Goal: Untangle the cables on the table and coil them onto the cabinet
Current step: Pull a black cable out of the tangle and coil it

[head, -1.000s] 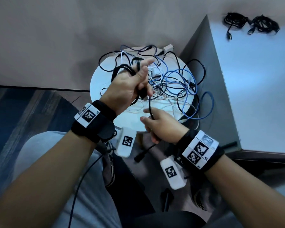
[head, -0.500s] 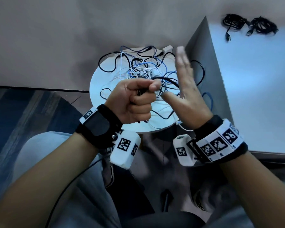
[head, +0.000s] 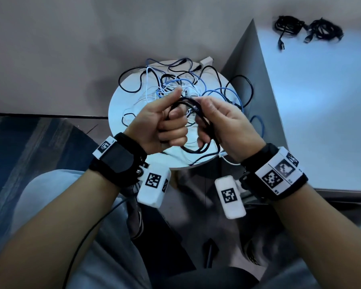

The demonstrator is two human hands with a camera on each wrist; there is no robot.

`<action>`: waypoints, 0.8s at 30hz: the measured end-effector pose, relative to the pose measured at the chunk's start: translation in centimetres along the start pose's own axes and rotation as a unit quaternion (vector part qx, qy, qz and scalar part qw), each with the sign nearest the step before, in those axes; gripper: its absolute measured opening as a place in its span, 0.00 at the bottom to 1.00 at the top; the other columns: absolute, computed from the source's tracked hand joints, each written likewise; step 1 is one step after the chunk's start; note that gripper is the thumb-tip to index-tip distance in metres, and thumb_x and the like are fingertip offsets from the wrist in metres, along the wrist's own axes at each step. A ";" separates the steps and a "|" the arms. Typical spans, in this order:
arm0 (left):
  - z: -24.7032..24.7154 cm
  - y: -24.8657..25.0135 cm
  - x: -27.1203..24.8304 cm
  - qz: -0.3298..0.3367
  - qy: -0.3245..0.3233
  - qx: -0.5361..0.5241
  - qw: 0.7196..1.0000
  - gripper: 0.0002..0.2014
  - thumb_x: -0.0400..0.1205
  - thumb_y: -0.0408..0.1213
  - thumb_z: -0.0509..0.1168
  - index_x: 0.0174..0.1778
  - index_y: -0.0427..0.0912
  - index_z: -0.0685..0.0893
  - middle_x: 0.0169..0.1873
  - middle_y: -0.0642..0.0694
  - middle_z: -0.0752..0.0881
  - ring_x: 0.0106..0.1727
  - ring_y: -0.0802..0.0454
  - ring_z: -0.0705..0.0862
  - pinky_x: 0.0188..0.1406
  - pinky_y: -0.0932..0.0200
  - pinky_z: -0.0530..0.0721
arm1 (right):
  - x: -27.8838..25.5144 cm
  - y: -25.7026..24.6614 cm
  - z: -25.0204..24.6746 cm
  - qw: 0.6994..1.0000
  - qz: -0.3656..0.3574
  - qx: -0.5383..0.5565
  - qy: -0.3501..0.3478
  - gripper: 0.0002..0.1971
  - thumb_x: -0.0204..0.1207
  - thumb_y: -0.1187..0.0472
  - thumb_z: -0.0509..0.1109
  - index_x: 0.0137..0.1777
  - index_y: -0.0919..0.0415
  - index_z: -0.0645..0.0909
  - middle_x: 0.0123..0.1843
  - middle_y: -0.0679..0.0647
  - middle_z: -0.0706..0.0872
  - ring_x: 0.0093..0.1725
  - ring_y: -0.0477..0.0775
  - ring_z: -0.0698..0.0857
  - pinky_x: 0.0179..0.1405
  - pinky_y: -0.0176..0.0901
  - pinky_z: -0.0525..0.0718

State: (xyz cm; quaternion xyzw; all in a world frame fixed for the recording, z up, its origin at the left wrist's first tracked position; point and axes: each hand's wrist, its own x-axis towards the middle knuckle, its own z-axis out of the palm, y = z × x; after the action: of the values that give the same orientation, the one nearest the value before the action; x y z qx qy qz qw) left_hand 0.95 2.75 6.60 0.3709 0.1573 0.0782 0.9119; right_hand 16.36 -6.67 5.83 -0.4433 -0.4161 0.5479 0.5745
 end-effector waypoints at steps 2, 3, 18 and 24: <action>0.0 -0.4 0.5 0.021 0.075 0.033 0.996 0.27 0.91 0.54 0.49 0.28 0.46 0.74 0.14 0.53 0.62 0.15 0.54 0.68 0.26 0.58 0.80 | 0.3 0.4 0.4 0.997 -0.012 -0.006 0.077 0.12 0.88 0.55 0.59 0.54 0.62 0.80 0.26 0.47 0.67 0.20 0.47 0.64 0.17 0.38 0.68; 0.1 -0.6 0.8 0.030 0.096 0.056 0.993 0.26 0.91 0.53 0.49 0.30 0.46 0.73 0.15 0.52 0.64 0.17 0.53 0.71 0.30 0.56 0.83 | 0.5 0.6 0.5 0.994 -0.008 -0.014 0.106 0.12 0.90 0.57 0.57 0.51 0.62 0.79 0.24 0.45 0.66 0.19 0.45 0.61 0.15 0.35 0.62; -0.3 -1.1 1.4 0.093 0.300 0.050 0.948 0.22 0.91 0.55 0.56 0.33 0.47 0.69 0.21 0.51 0.61 0.17 0.55 0.61 0.16 0.63 0.61 | -0.8 -0.1 0.5 0.925 0.076 -0.360 -0.097 0.70 0.56 0.29 0.80 0.87 0.41 0.33 0.82 0.41 0.62 0.68 0.38 0.78 0.68 0.33 0.74; -0.7 -1.5 1.6 0.075 0.331 0.087 0.937 0.23 0.91 0.55 0.55 0.33 0.47 0.70 0.21 0.52 0.64 0.19 0.55 0.62 0.19 0.62 0.59 | -1.0 0.8 1.4 0.916 0.063 -0.393 -0.058 0.54 0.67 0.37 0.80 0.88 0.41 0.50 0.77 0.40 0.67 0.65 0.35 0.79 0.63 0.30 0.76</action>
State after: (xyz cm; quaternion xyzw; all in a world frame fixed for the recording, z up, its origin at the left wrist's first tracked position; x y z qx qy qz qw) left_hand 2.29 2.57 4.71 0.4123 0.4286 0.2506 0.7639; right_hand 14.78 -7.60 5.42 -0.6262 -0.6014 0.4003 0.2931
